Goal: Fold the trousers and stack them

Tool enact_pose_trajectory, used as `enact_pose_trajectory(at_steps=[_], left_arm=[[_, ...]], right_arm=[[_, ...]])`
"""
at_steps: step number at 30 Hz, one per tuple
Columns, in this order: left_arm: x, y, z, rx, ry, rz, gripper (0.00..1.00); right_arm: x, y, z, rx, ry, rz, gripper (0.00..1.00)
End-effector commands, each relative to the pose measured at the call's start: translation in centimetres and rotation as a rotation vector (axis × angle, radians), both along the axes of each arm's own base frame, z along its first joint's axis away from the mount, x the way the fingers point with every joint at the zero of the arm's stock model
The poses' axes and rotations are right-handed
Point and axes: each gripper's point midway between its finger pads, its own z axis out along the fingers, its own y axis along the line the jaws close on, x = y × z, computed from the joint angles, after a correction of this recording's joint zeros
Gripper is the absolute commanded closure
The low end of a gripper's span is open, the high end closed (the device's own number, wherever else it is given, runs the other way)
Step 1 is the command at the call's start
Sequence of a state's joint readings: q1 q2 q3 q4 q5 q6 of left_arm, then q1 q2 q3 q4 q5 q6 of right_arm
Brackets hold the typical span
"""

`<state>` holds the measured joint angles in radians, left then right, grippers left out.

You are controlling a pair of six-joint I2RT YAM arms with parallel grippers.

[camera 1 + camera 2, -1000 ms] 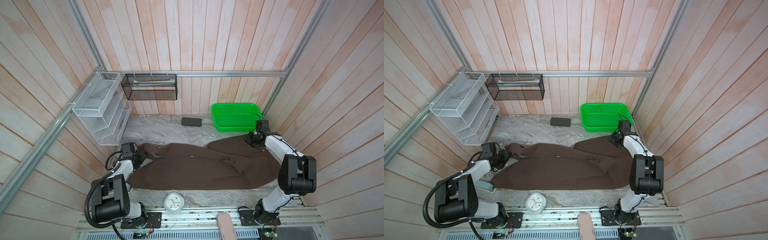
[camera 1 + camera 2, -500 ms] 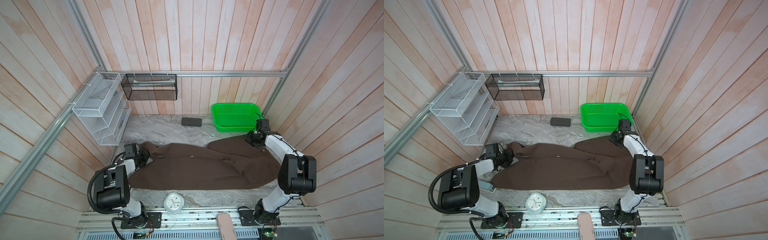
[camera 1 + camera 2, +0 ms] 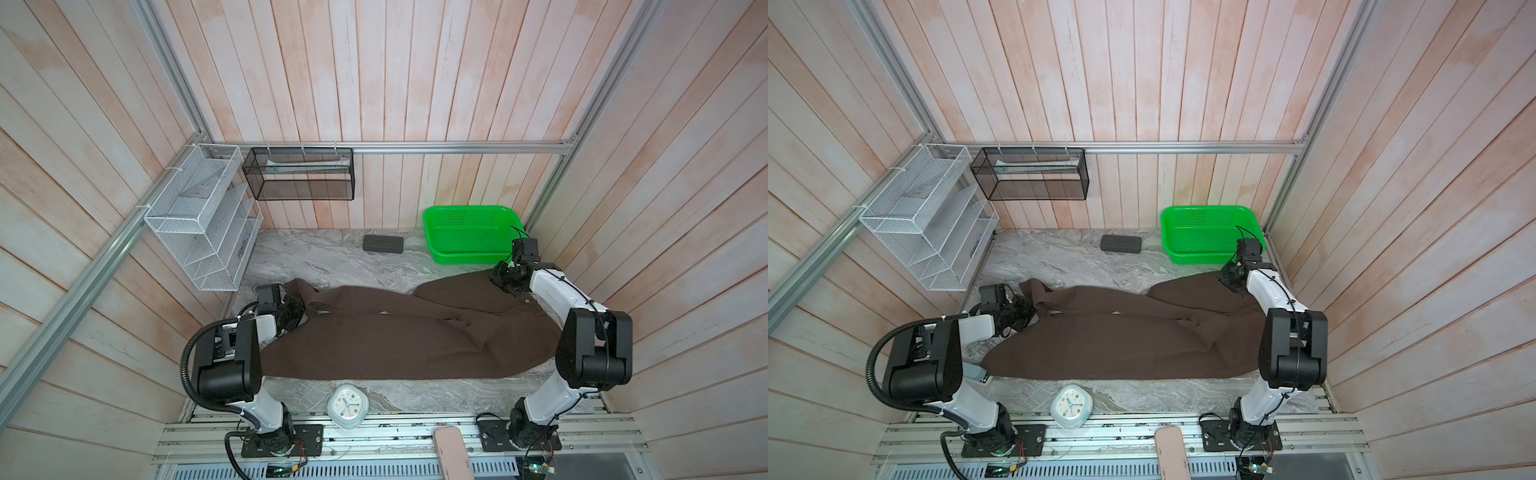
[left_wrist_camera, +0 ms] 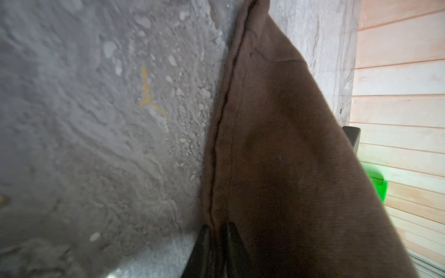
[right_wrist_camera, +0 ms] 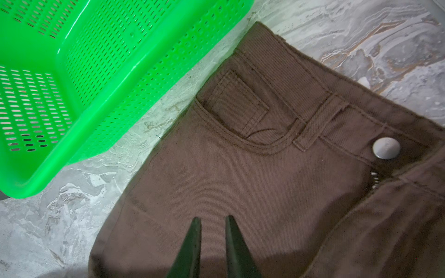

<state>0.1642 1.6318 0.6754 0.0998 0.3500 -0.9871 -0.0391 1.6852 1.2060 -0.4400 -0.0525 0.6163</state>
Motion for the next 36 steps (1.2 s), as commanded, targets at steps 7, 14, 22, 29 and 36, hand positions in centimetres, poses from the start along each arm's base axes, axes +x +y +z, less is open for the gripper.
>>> enact_pose_trajectory(at_steps=[7,14,22,29,36], left_arm=[[-0.1,4.9,7.3,0.187,-0.13,0.078,1.0],[-4.3,11.2,10.9,0.338,-0.143,0.125,1.0],[-4.3,11.8,10.3,0.363,-0.096,0.083,1.0],[-4.7,12.8,11.3,0.421,-0.092,0.108,1.0],[-3.4,12.9,11.9,0.411,-0.116,0.092,1.0]], right_arm=[[-0.1,-0.2,-1.4,-0.021,0.038,0.02,0.79],[-0.5,-1.3,-3.7,-0.038,0.102,0.013,0.79],[-0.1,-1.7,-7.0,-0.039,0.17,0.018,0.79],[1.2,-3.3,-9.1,-0.084,0.224,0.003,0.79],[-2.5,-11.2,-10.6,-0.193,0.303,-0.212,0.79]])
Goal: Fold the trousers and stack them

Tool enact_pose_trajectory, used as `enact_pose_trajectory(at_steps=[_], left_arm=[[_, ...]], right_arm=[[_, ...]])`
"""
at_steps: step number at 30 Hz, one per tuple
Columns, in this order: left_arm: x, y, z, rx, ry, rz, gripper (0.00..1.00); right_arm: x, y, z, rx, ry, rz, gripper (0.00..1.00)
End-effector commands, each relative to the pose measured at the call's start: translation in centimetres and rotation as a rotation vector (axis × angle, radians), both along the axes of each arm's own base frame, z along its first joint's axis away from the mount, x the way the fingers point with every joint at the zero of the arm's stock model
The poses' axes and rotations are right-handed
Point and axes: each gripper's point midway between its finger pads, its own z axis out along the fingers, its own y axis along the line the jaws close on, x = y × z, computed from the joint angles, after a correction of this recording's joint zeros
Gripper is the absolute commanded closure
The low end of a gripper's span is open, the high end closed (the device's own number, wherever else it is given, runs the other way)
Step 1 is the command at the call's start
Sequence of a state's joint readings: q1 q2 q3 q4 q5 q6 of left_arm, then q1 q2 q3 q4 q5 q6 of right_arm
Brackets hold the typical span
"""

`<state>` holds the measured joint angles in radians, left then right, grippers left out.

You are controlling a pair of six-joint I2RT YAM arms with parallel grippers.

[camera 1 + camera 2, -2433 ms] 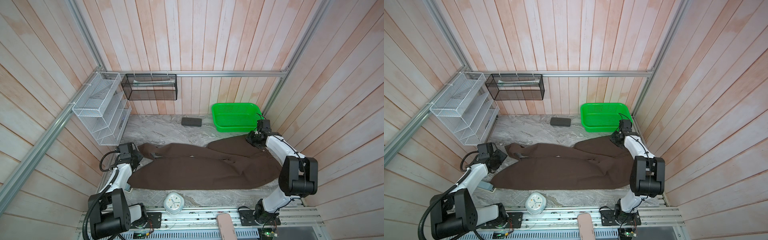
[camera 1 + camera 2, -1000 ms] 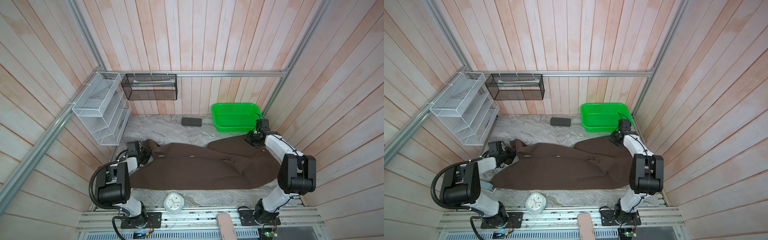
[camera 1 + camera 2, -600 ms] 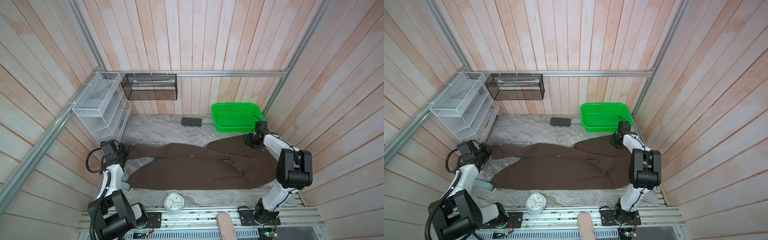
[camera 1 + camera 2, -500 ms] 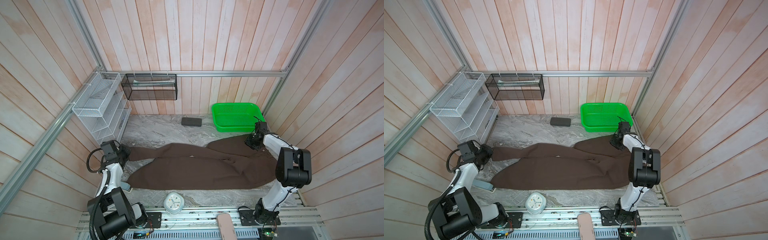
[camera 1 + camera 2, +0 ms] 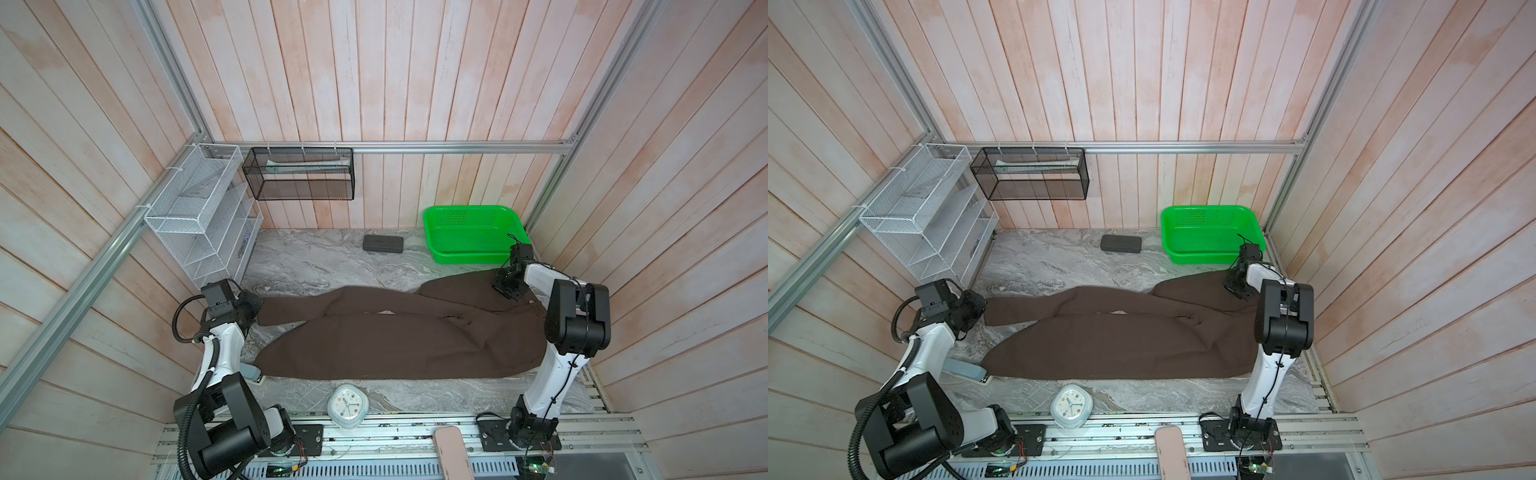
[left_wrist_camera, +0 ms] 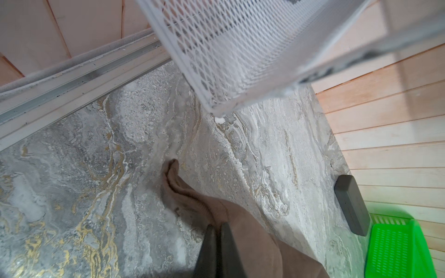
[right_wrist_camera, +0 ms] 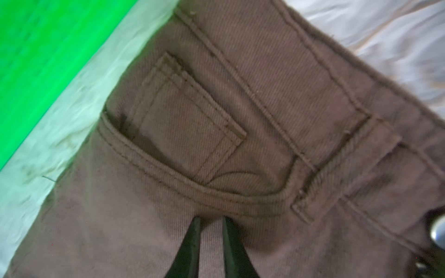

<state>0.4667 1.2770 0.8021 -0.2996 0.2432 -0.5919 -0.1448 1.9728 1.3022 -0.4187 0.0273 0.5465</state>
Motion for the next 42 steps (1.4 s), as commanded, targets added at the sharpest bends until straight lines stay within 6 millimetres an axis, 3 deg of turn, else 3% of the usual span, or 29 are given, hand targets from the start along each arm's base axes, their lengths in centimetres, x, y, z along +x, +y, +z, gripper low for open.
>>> enact_pose_trajectory(at_steps=[1,4,7,11,16,20,23,31,36,39,42], left_arm=[[1.2,0.7,1.3,0.028,-0.033,-0.014,1.0],[2.3,0.2,1.1,0.008,-0.035,-0.053,1.0],[3.5,-0.9,0.9,0.007,-0.025,-0.108,1.0],[5.1,-3.2,0.1,0.004,-0.002,-0.191,1.0],[6.6,-5.3,0.4,0.02,0.003,-0.267,1.0],[6.7,-5.7,0.8,0.03,0.014,-0.281,1.0],[5.8,-5.2,-0.1,0.048,0.074,-0.263,1.0],[2.6,-4.0,-1.1,0.098,0.203,-0.221,1.0],[2.1,-4.3,-1.6,0.074,0.216,-0.236,0.99],[1.9,-4.7,-1.9,0.052,0.226,-0.247,0.82],[1.7,-4.6,-1.3,0.062,0.223,-0.245,0.55]], right_arm=[[-4.6,-6.0,-2.3,-0.116,0.128,-0.154,0.79],[-6.7,-8.1,-2.8,-0.096,0.136,-0.227,0.79],[-7.1,-8.3,-2.4,-0.065,0.112,-0.24,0.79],[-5.8,-5.9,-0.9,0.024,0.048,-0.183,0.78],[-3.9,-3.4,3.0,0.04,-0.026,-0.111,0.66],[-2.5,-1.6,5.1,0.039,-0.043,-0.053,0.61],[-1.5,-0.6,5.5,0.041,-0.045,-0.022,0.61],[0.7,1.5,3.9,0.07,-0.032,0.022,0.62],[1.7,2.6,1.1,0.108,0.006,0.042,0.69],[1.3,2.3,-0.6,0.094,0.045,0.038,0.71],[0.1,0.9,-1.8,0.05,0.085,0.006,0.71]])
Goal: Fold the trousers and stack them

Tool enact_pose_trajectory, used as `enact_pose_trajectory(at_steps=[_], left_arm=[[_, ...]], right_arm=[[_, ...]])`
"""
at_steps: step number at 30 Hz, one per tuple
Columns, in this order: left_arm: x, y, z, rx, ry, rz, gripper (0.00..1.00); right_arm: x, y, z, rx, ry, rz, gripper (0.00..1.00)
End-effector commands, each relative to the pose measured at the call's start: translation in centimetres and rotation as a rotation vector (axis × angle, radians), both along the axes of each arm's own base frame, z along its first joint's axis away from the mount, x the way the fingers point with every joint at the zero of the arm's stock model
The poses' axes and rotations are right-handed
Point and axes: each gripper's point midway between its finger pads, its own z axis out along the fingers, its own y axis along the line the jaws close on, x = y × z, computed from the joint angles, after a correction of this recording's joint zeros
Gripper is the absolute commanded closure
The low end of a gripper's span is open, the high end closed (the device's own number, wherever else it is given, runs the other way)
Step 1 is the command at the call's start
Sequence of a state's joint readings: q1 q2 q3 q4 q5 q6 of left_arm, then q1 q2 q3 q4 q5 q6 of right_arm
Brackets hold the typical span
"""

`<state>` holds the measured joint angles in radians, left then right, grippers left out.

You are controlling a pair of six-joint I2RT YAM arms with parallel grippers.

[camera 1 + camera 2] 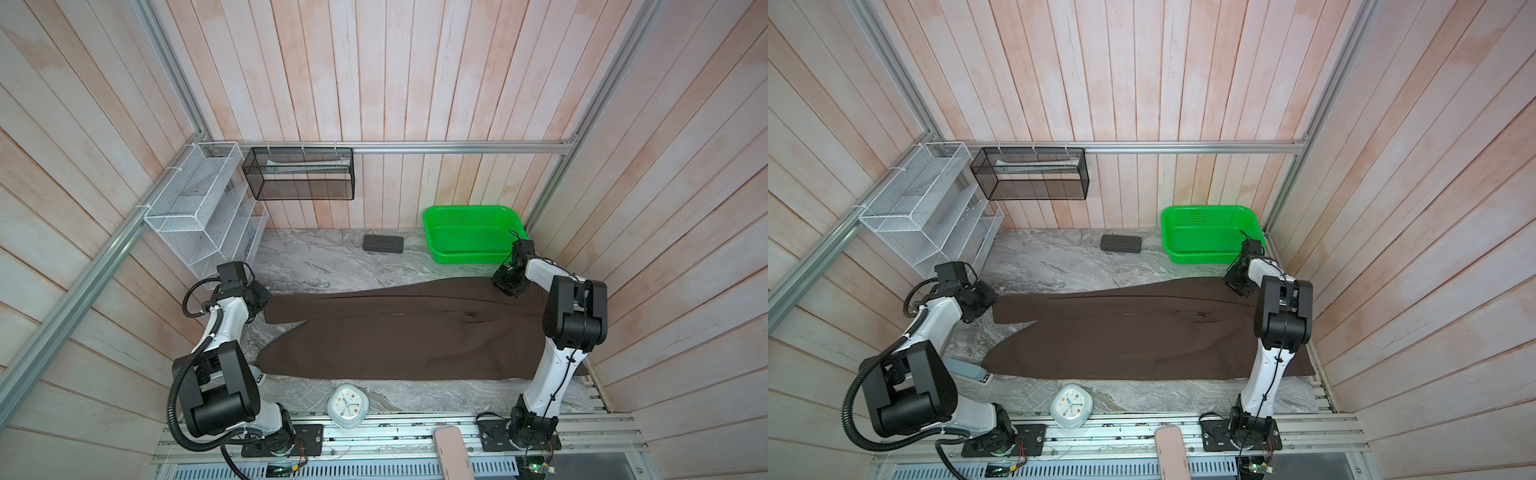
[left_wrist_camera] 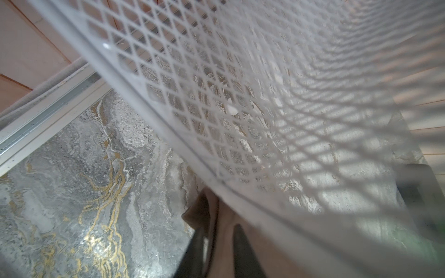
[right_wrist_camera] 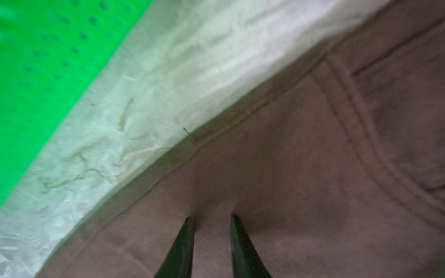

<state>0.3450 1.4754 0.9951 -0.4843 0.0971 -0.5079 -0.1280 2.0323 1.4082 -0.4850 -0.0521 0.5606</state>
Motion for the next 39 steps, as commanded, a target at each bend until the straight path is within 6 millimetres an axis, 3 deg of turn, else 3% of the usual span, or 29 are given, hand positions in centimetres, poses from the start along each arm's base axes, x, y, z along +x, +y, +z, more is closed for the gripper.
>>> enact_pose_trajectory(at_steps=[1,5,10,15,18,22,28,32,39], left_arm=[[-0.6,-3.2,1.5,-0.031,0.001,-0.149,0.5],[0.0,-3.0,3.9,-0.006,-0.043,-0.152,0.39],[2.3,-4.2,4.3,-0.019,-0.056,-0.208,0.41],[5.6,-6.9,2.0,-0.034,-0.009,-0.3,0.51],[7.3,-8.6,0.3,-0.027,0.041,-0.36,0.52],[8.9,-10.1,-1.7,-0.012,0.103,-0.407,0.43],[8.8,-10.2,-3.6,-0.019,0.141,-0.393,0.34],[7.7,-11.8,-1.7,-0.081,0.062,-0.415,0.35],[4.1,-11.6,6.1,-0.034,-0.123,-0.361,0.39]], right_arm=[[-2.1,-1.6,-2.3,-0.038,0.083,-0.04,0.72],[-4.3,-4.2,-3.0,-0.071,0.107,-0.11,0.72],[-5.0,-4.8,-3.0,-0.066,0.103,-0.119,0.72],[-4.5,-3.8,-2.1,-0.037,0.072,-0.096,0.72],[-4.2,-3.1,-1.2,-0.037,0.058,-0.074,0.72],[-3.9,-2.2,0.0,-0.039,0.036,-0.05,0.72],[-3.6,-1.1,1.8,-0.045,0.005,-0.021,0.72],[-3.5,-1.0,2.9,-0.049,-0.017,-0.018,0.72],[-3.4,-0.8,4.5,-0.049,-0.05,-0.013,0.72]])
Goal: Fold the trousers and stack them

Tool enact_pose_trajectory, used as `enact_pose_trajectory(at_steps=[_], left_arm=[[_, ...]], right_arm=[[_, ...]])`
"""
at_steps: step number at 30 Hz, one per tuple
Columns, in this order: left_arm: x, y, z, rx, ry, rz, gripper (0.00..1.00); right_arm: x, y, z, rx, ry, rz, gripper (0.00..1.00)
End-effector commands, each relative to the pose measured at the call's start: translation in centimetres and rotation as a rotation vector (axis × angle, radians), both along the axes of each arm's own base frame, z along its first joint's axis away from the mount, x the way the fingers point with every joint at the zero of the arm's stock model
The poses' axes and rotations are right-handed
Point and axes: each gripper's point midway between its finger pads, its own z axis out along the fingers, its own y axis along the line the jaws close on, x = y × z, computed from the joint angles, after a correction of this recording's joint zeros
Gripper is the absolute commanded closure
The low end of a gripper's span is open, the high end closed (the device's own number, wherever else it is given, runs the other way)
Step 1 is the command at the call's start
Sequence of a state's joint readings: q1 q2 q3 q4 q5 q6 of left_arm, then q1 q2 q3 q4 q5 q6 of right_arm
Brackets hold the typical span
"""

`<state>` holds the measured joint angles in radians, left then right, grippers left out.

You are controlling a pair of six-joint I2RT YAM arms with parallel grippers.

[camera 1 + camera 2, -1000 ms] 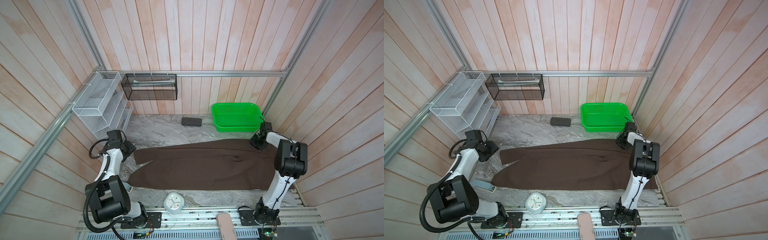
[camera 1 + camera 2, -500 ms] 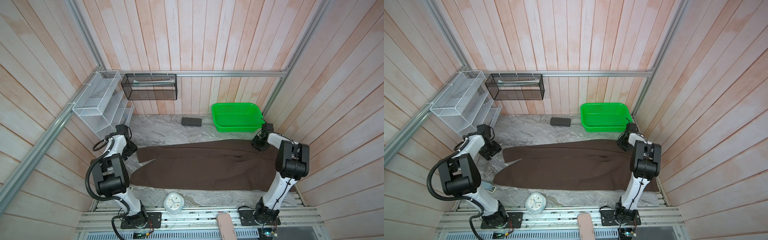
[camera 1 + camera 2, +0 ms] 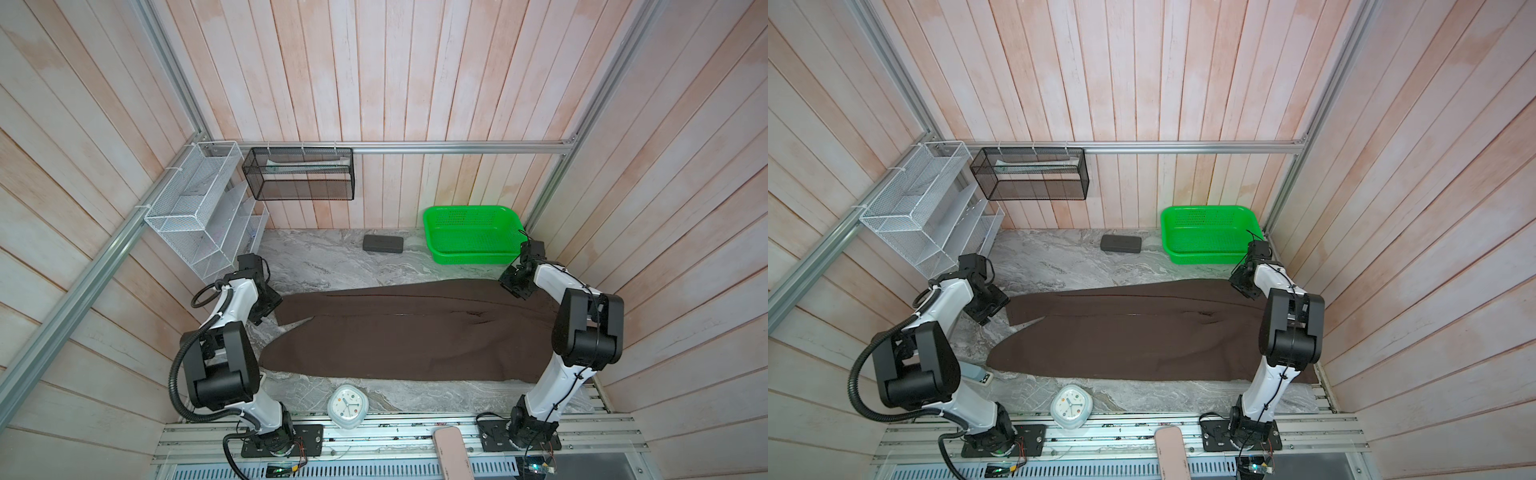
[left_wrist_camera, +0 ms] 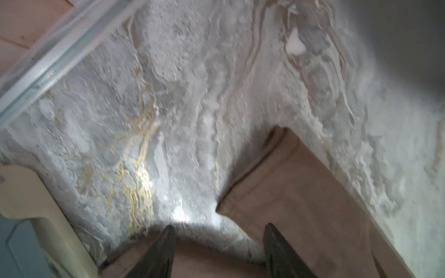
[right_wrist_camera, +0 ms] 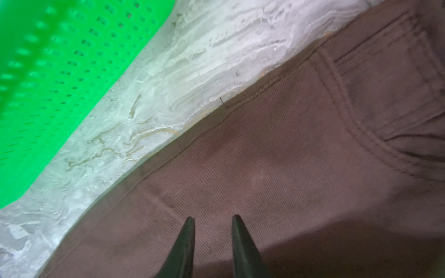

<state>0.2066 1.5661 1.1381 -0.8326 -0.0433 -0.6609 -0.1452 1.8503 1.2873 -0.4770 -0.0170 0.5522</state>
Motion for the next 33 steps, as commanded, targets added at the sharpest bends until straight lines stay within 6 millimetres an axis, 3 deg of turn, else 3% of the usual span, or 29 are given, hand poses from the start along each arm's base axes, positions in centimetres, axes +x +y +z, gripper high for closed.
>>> enact_pose_trajectory(at_steps=[1,5,7,13,22,27,33], left_arm=[[6.6,-7.9,8.7,-0.046,-0.445,-0.405,0.39],[4.8,-8.1,11.3,-0.032,-0.515,-0.41,0.35],[4.4,-9.0,11.3,-0.069,-0.526,-0.451,0.32],[4.8,-10.0,6.6,-0.134,-0.407,-0.517,0.28],[6.0,-6.3,0.4,-0.059,-0.245,-0.464,0.26],[6.2,-3.4,-1.7,-0.044,-0.214,-0.391,0.25],[6.7,-2.1,-3.8,-0.031,-0.16,-0.354,0.24]], right_arm=[[-1.0,0.4,0.8,-0.005,0.013,0.012,0.72],[-1.1,0.4,1.5,-0.006,0.002,0.011,0.72],[-1.1,0.4,1.9,-0.009,-0.005,0.01,0.72],[-1.2,0.4,2.2,-0.011,-0.009,0.009,0.72],[-1.5,0.5,1.9,-0.011,-0.004,0.016,0.72],[-1.6,0.7,1.6,-0.007,-0.002,0.02,0.72],[-1.6,0.7,1.4,-0.008,-0.001,0.024,0.72]])
